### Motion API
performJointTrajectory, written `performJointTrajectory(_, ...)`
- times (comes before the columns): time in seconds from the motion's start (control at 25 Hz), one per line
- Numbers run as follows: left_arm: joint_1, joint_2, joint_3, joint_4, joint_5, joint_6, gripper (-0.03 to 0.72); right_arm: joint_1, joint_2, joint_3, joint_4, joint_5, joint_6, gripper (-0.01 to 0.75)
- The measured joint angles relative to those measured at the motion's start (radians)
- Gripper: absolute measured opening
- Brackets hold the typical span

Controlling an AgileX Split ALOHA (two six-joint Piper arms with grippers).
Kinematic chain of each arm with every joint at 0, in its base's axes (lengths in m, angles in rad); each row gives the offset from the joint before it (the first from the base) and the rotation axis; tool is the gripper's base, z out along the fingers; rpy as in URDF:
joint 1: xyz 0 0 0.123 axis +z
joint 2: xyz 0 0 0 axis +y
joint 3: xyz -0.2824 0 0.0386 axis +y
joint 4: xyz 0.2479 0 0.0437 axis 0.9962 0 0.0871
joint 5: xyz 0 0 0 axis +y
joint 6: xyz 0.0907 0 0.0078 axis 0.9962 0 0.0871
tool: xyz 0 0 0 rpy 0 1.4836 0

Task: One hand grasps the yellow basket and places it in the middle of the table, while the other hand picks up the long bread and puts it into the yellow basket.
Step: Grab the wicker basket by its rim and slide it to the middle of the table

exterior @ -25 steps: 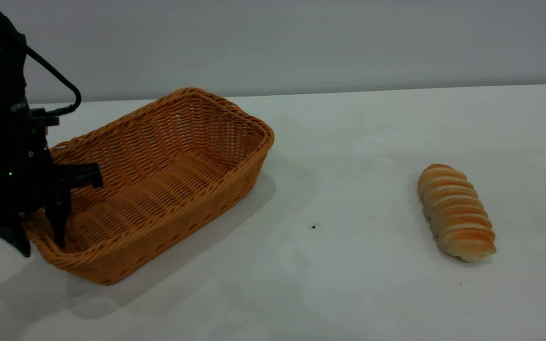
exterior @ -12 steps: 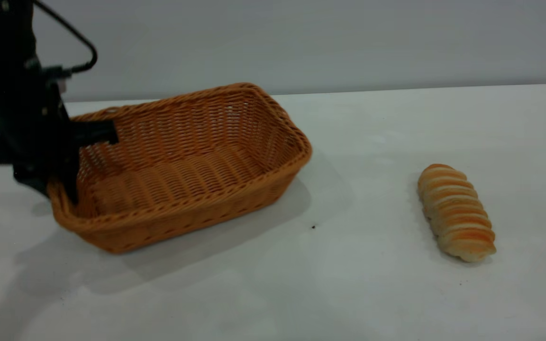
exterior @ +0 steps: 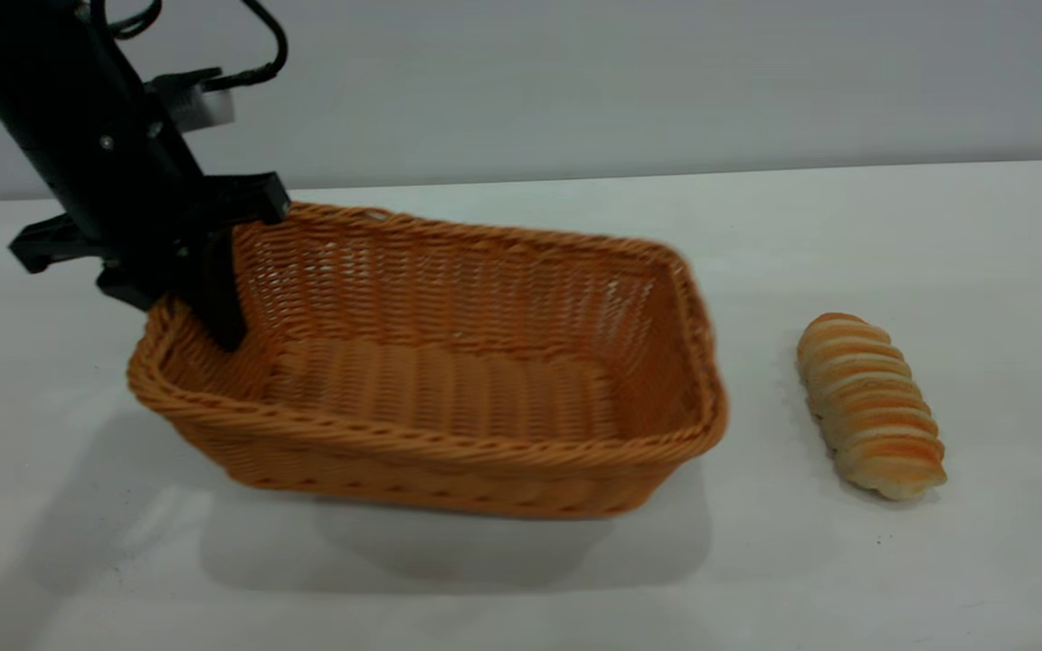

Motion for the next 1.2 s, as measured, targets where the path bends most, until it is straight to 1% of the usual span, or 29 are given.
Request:
performJointTrajectory(0.16, 0.000, 0.008, -0.005, -0.068, -0.027, 0.076, 0.113, 0.000, 0.000, 0.000, 0.000, -0.007, -0.016, 0.332)
performJointTrajectory(0.64, 0.000, 0.132, -0.007, -0.085, -0.067, 0.089, 0.112, 0.000, 0.000, 0.000, 0.000, -0.021, -0.023, 0.332)
performJointTrajectory(0.72, 0.000, 0.134, -0.007, -0.078, -0.073, 0.091, 0.128, 0.000, 0.000, 0.000, 0.000, -0.033, -0.023, 0.332)
performJointTrajectory(0.76, 0.000, 0.134, -0.007, -0.072, -0.075, 0.091, 0.160, 0.000, 0.000, 0.000, 0.000, -0.042, -0.023, 0.334)
performJointTrajectory(0.8, 0.000, 0.134, -0.007, -0.061, -0.075, 0.091, 0.210, 0.000, 0.001, 0.000, 0.000, -0.053, -0.023, 0.337)
performJointTrajectory(0.92, 0.000, 0.134, -0.011, -0.039, -0.075, 0.089, 0.395, 0.000, 0.019, 0.000, 0.000, -0.094, -0.035, 0.358)
performJointTrajectory(0.96, 0.000, 0.134, -0.012, -0.031, -0.075, 0.089, 0.461, 0.000, 0.029, 0.000, 0.000, -0.109, -0.040, 0.373)
performJointTrajectory(1.04, 0.000, 0.129, -0.014, -0.009, -0.075, 0.089, 0.567, 0.000, 0.068, 0.000, 0.005, -0.148, -0.050, 0.414)
performJointTrajectory(1.12, 0.000, 0.119, -0.015, 0.030, -0.074, 0.088, 0.642, 0.000, 0.118, 0.000, 0.012, -0.190, -0.062, 0.463)
performJointTrajectory(1.2, 0.000, 0.104, -0.015, 0.081, -0.074, 0.089, 0.667, 0.000, 0.185, -0.013, 0.016, -0.227, -0.068, 0.517)
